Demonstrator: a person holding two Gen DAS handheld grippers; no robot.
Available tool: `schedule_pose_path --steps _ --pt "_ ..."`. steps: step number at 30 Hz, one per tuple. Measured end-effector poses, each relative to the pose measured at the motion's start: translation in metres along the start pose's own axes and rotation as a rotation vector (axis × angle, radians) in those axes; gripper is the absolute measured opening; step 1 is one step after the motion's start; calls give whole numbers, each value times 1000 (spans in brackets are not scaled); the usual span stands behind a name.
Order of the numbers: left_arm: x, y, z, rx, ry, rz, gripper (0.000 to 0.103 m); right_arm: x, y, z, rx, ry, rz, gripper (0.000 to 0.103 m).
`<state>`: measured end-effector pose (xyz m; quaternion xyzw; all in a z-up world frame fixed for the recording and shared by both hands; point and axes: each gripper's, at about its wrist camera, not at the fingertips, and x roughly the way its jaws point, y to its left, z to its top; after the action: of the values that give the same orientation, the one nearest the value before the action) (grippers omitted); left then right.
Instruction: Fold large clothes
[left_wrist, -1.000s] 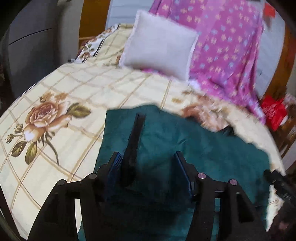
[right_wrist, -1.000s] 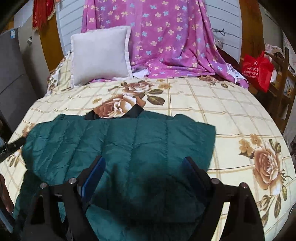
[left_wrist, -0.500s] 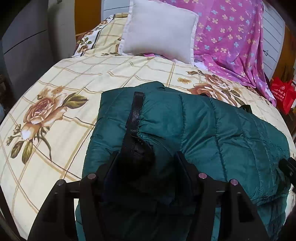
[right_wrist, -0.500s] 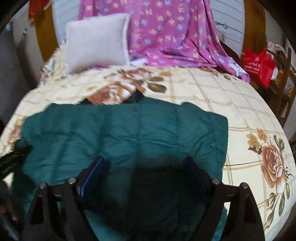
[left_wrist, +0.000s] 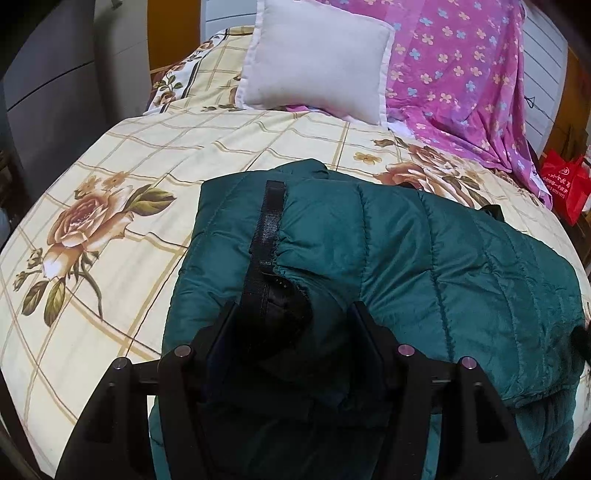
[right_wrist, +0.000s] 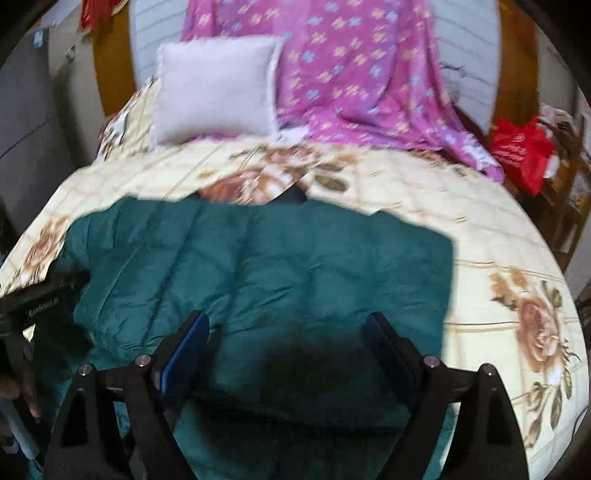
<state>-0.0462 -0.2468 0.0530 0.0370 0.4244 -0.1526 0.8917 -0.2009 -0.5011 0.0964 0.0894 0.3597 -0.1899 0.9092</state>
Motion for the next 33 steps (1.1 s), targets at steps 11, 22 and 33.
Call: schedule_pose_path --steps 11,22,33 --pt "-64 38 -2 -58 -44 -98 42 -18 -42 -16 95 41 23 89" --pt "-113 78 -56 -3 -50 -66 42 -57 -95 -55 157 96 1 90" --pt "-129 91 -101 5 -1 -81 42 -74 -85 -78 142 111 28 90"
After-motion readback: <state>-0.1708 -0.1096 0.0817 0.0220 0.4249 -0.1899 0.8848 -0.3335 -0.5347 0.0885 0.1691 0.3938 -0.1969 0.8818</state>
